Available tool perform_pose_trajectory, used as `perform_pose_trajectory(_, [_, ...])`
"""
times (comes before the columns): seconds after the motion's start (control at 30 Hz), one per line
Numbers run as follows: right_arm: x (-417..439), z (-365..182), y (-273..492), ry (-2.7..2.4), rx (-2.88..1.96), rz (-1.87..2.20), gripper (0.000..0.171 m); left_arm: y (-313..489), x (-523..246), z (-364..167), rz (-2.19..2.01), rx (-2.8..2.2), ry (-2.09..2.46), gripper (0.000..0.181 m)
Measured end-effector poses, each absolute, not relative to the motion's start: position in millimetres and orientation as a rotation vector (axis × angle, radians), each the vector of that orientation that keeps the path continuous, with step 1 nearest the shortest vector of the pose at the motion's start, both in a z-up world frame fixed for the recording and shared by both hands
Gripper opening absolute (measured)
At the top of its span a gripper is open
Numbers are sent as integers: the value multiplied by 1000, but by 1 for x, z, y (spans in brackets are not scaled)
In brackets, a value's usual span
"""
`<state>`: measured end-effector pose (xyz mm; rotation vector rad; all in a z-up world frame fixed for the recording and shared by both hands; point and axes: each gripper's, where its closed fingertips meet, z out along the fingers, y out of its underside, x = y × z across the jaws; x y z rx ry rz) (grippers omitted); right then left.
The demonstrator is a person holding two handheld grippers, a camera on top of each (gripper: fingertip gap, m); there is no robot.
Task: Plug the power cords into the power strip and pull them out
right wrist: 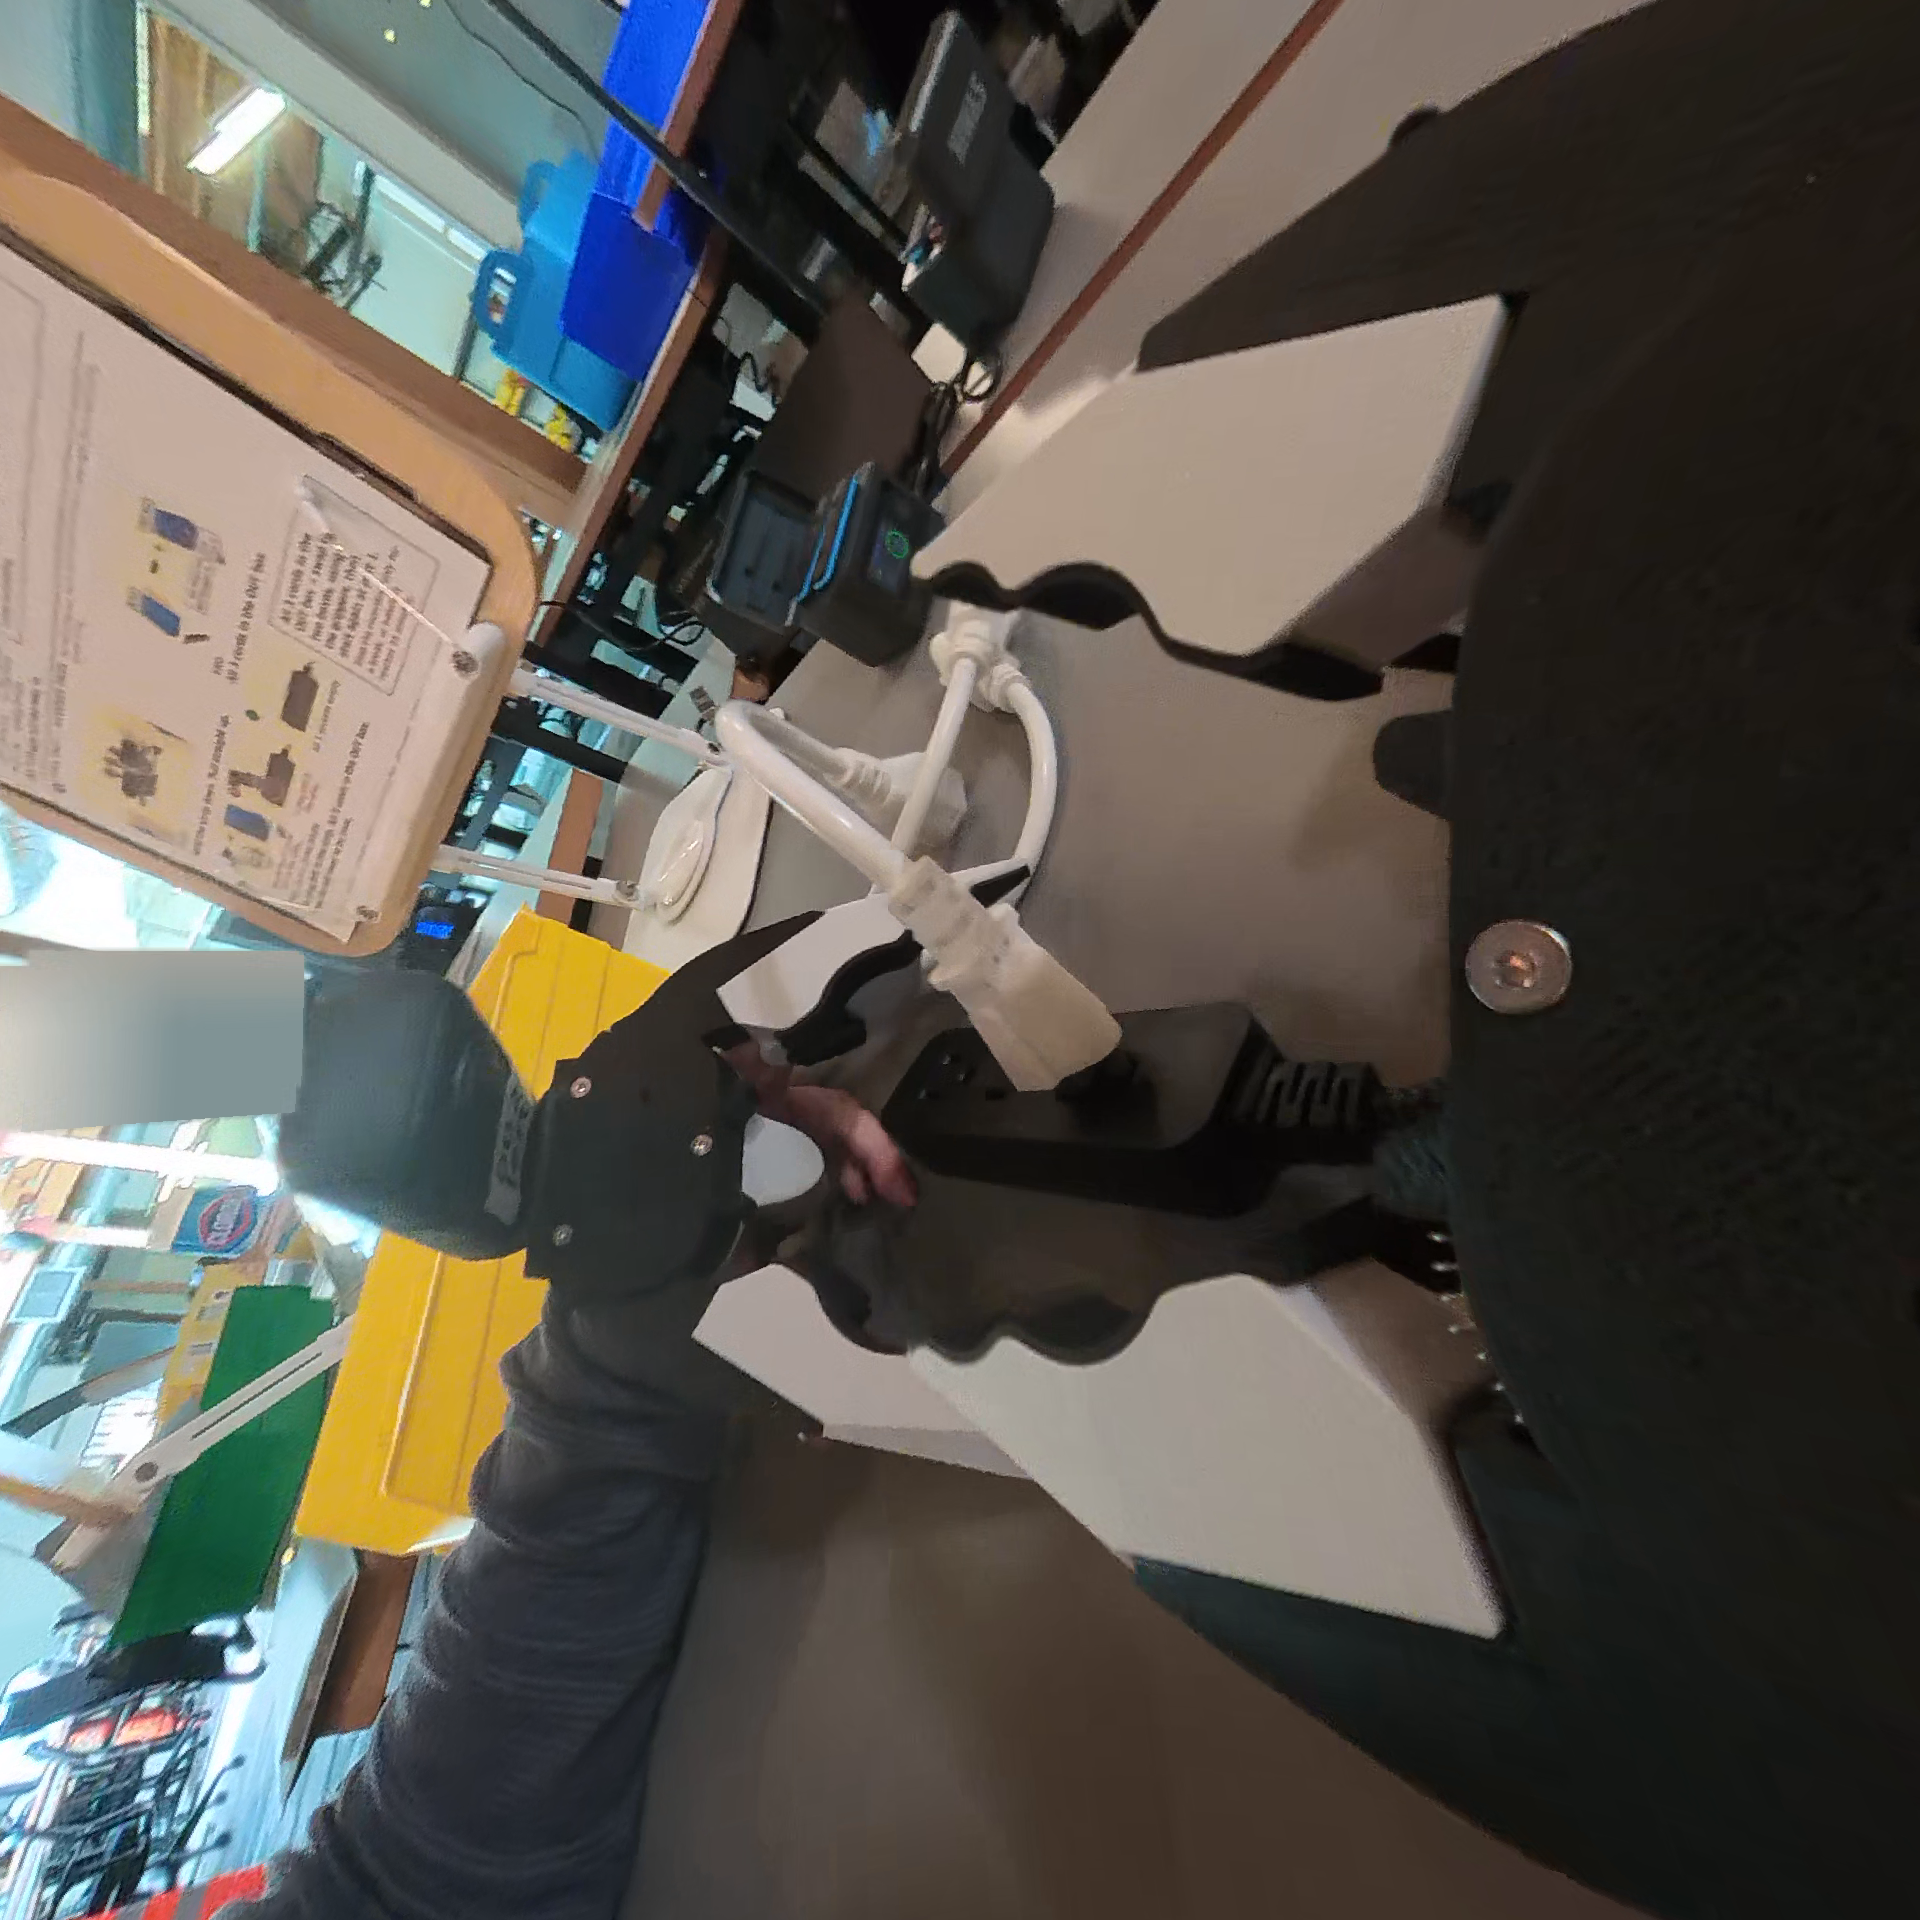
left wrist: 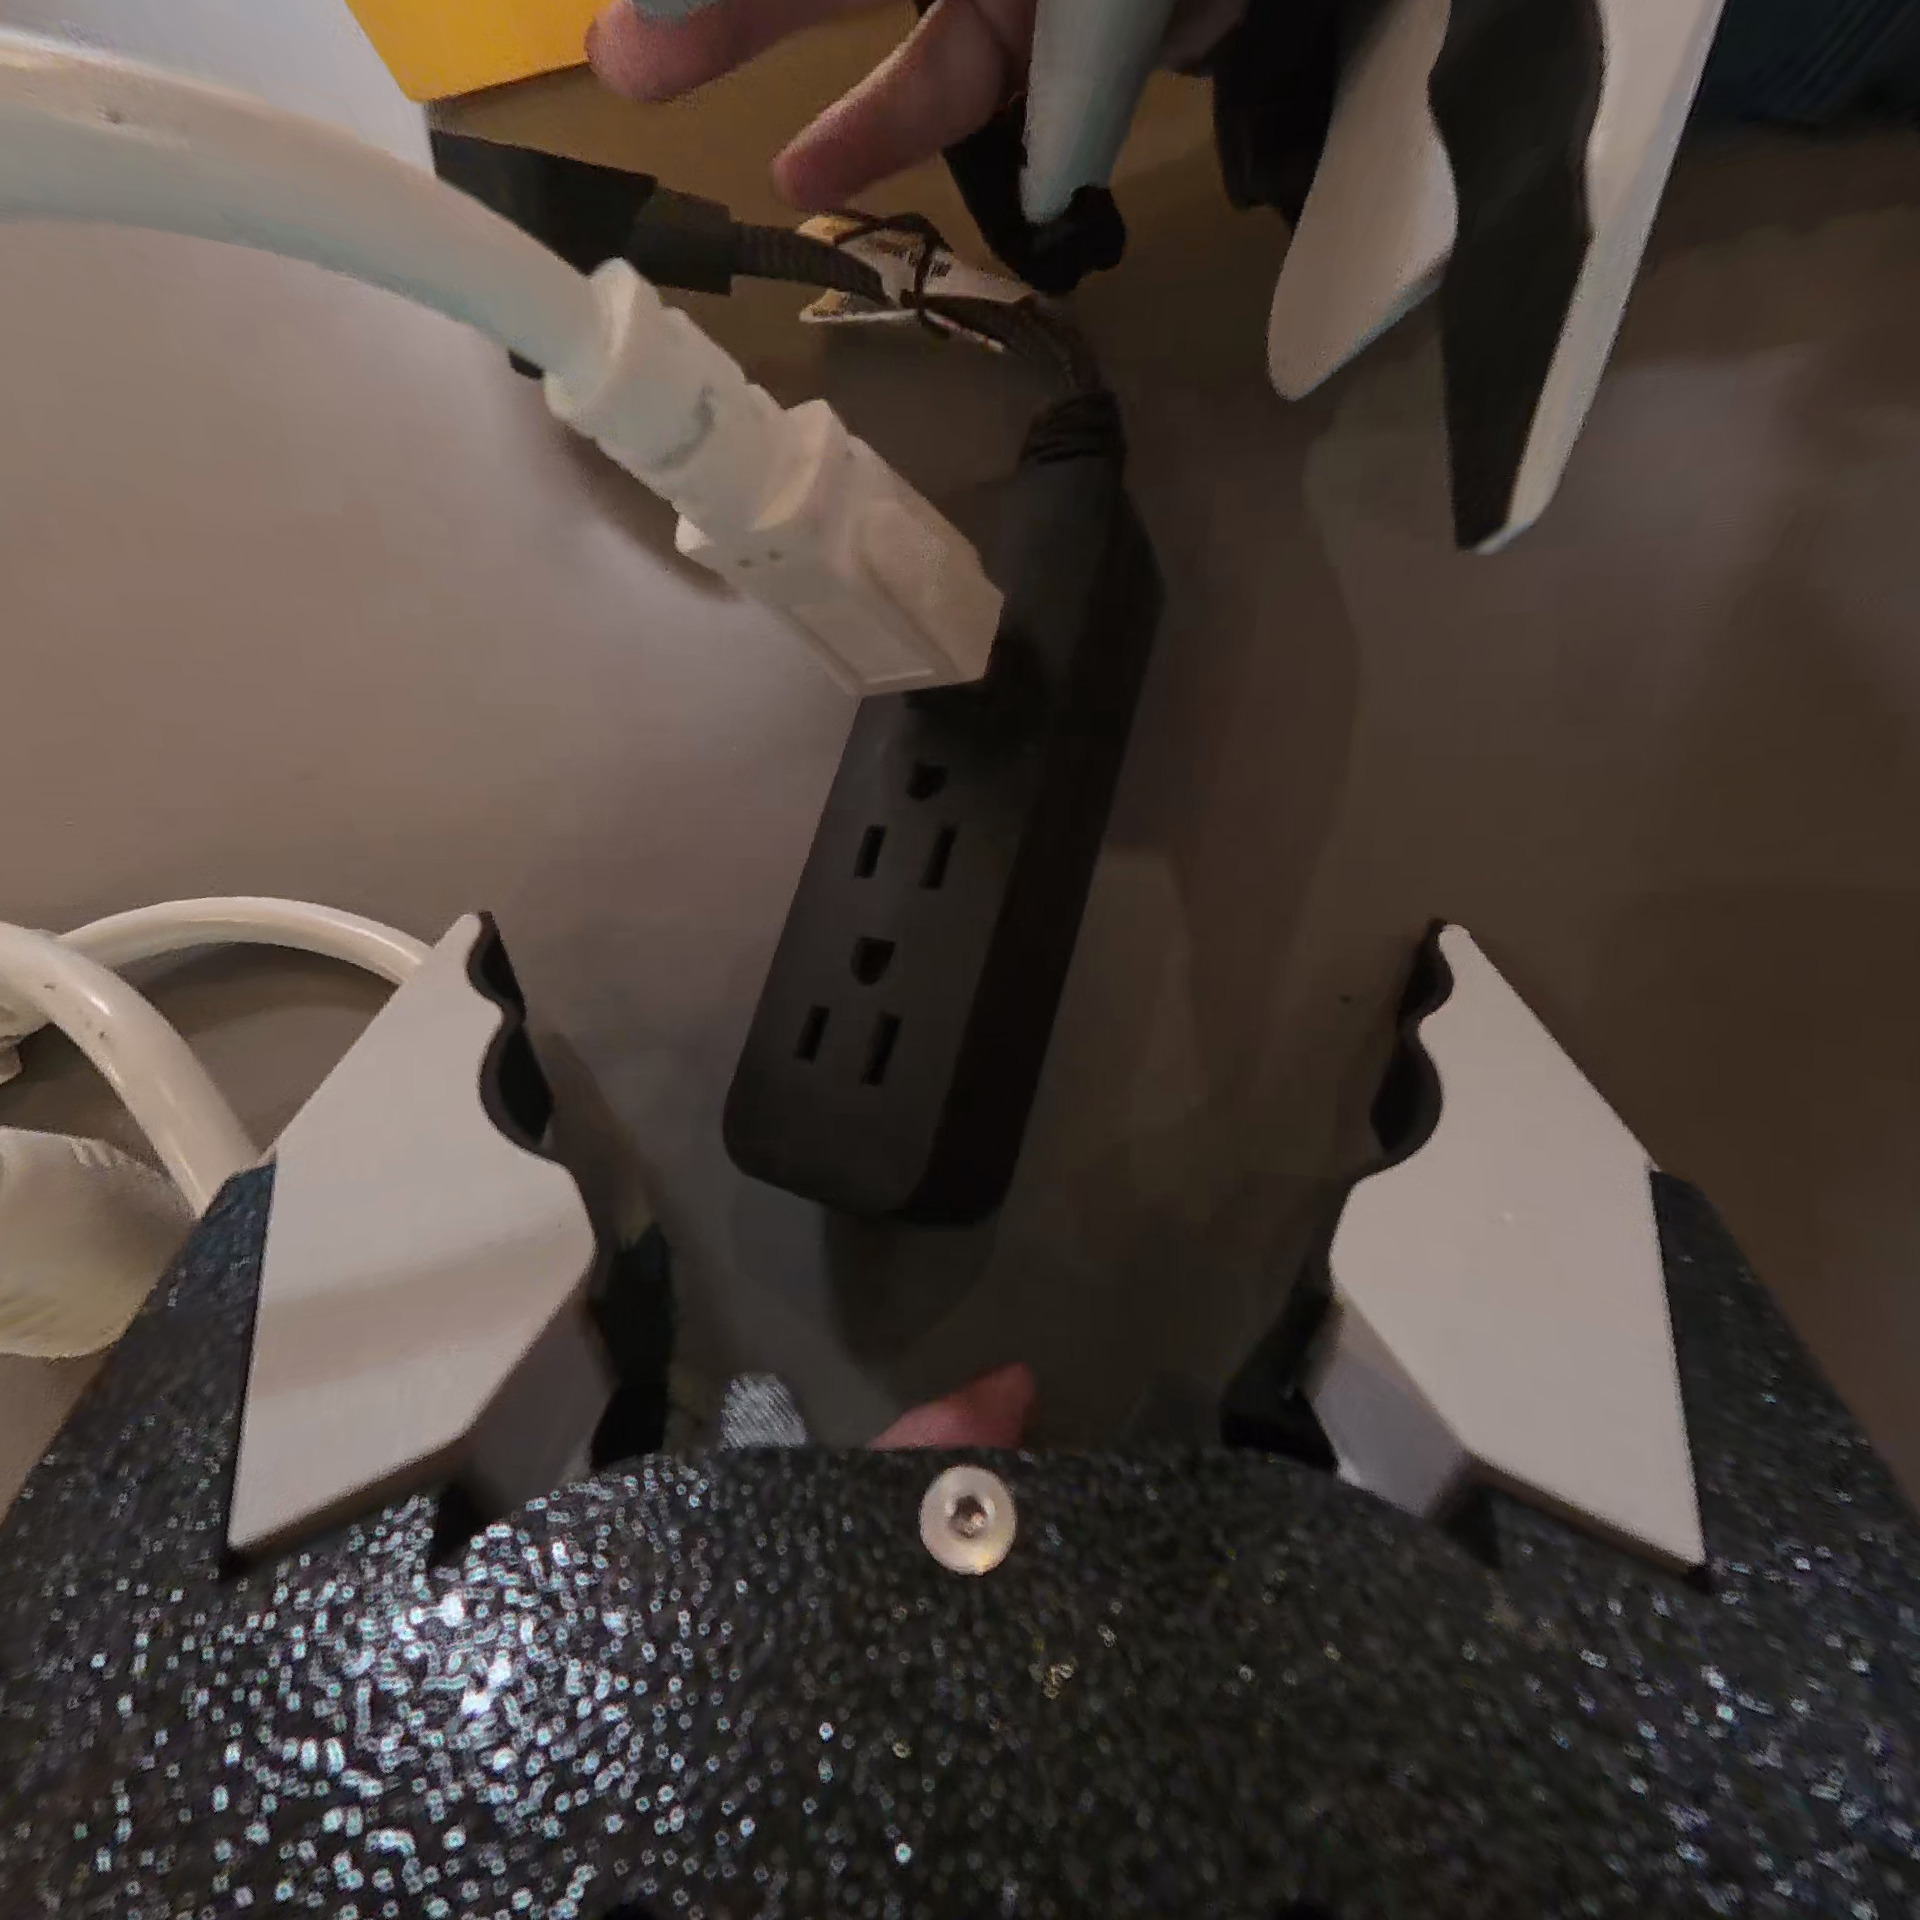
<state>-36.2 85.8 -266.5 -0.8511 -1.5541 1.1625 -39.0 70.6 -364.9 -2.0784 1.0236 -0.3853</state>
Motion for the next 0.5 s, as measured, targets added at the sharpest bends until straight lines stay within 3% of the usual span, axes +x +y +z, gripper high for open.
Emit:
perform_pose_trajectory(0.03, [-37,-269,87,-1560,-862,1150,137,71,-39,-365,-389,-2083,1023,159])
perform_pose_trajectory(0.13, [-40,-273,88,-1574,-863,1108,137,70,-39,-367,-403,-2099,1022,159])
perform_pose_trajectory(0.37, [-41,-290,93,-1664,-887,972,122,67,-36,-369,-454,-2114,1043,150])
perform_pose_trajectory(0.43, [-40,-293,93,-1687,-904,969,118,66,-36,-367,-463,-2104,1044,141])
perform_pose_trajectory(0.5, [-39,-296,94,-1706,-922,957,116,68,-37,-364,-469,-2094,1017,119])
